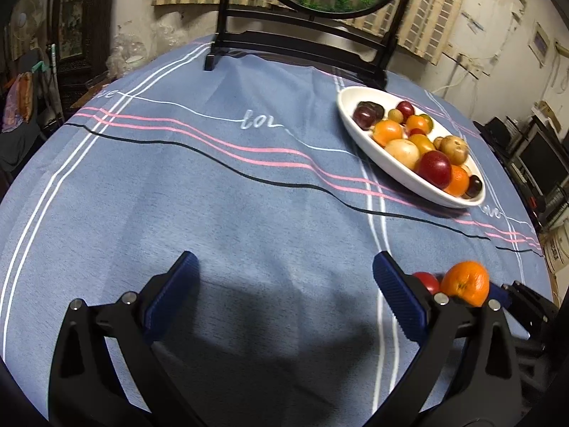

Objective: Organize fruits
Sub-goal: 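Grasp the orange with the right tool while the left tool moves toward the red tomato, then grasp the red tomato with the left tool while the right tool holds the orange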

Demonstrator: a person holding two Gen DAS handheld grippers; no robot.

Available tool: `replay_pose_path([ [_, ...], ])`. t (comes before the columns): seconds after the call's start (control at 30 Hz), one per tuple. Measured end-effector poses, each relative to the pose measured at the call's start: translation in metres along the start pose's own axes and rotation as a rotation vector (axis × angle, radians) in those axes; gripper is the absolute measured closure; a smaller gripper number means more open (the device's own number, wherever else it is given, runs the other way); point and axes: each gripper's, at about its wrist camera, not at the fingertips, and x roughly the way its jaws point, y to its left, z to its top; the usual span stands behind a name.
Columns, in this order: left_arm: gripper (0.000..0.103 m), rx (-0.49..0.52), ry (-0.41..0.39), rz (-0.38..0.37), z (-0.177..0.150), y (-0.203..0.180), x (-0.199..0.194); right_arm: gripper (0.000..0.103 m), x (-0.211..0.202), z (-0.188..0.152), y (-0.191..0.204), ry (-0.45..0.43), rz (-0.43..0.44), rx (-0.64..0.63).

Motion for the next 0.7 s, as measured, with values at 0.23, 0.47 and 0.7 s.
replay_pose_path([
  [0.23,0.003,0.294,-0.057,-0.140,-0.020,-0.053,-0.017,0.059,-0.027,0.006,-0.033,-0.079,-0.004,0.146],
  [0.47,0.021,0.467,-0.063,-0.223,-0.035,-0.086,-0.022,0.059,-0.039,0.005,-0.042,-0.108,-0.006,0.198],
  [0.7,0.053,0.454,0.031,-0.218,-0.032,-0.093,0.004,0.059,-0.041,0.006,-0.041,-0.111,0.000,0.197],
])
